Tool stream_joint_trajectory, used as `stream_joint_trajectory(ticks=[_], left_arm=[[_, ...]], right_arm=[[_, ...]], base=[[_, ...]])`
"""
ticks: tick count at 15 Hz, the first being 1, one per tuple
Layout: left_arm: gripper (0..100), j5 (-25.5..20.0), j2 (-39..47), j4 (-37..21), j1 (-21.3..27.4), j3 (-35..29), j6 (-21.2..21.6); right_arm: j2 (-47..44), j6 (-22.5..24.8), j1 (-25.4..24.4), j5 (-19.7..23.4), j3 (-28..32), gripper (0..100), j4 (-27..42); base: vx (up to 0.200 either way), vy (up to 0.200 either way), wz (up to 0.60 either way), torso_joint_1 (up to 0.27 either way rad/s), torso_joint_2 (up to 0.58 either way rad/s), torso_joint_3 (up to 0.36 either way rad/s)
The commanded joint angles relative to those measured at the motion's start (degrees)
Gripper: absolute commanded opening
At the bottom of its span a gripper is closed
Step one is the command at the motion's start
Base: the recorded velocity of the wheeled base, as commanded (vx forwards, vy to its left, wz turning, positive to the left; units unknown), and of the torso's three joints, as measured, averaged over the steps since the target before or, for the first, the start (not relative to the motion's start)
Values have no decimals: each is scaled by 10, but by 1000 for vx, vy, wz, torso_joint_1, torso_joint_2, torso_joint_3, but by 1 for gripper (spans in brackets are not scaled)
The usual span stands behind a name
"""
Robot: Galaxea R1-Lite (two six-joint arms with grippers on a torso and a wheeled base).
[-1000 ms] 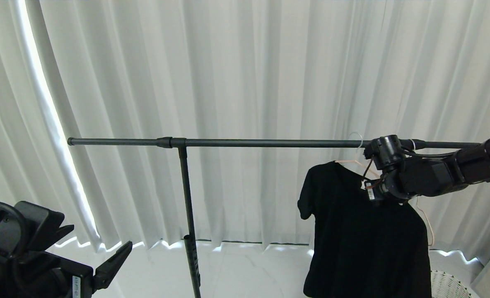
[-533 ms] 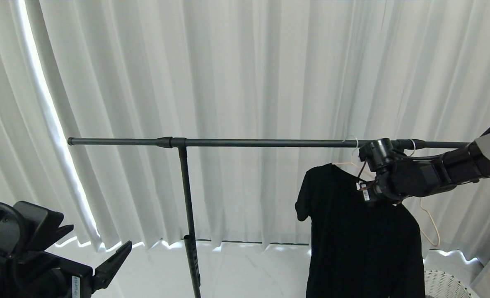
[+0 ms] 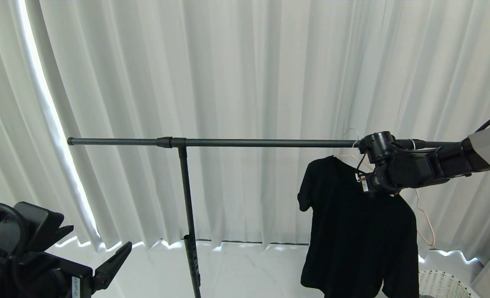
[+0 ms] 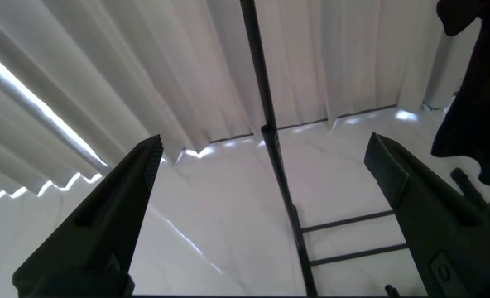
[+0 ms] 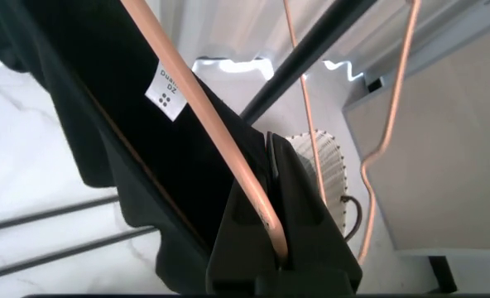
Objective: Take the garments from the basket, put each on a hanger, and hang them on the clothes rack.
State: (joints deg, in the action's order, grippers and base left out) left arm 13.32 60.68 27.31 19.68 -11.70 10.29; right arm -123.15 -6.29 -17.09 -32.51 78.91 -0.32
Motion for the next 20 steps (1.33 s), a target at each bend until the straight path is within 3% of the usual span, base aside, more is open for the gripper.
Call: stream_joint_trajectory(ticks=[1,14,15,20], left_arm=[[100,0,-2,0,0,0,0],[100,0,1,0,0,1,1],[100,0,0,0,0,1,1],[100,0,-1,0,0,1,2]], right_arm=[[-26,7,8,0,24,0,1],[-53,16,4,-10,41,0,1],[-53,16,4,-10,41,100,1],[-35,1,4,-11,45,100,-12]], base=[[0,0,0,0,0,0],[0,0,0,0,0,0],[0,0,0,0,0,0],[0,0,0,0,0,0]])
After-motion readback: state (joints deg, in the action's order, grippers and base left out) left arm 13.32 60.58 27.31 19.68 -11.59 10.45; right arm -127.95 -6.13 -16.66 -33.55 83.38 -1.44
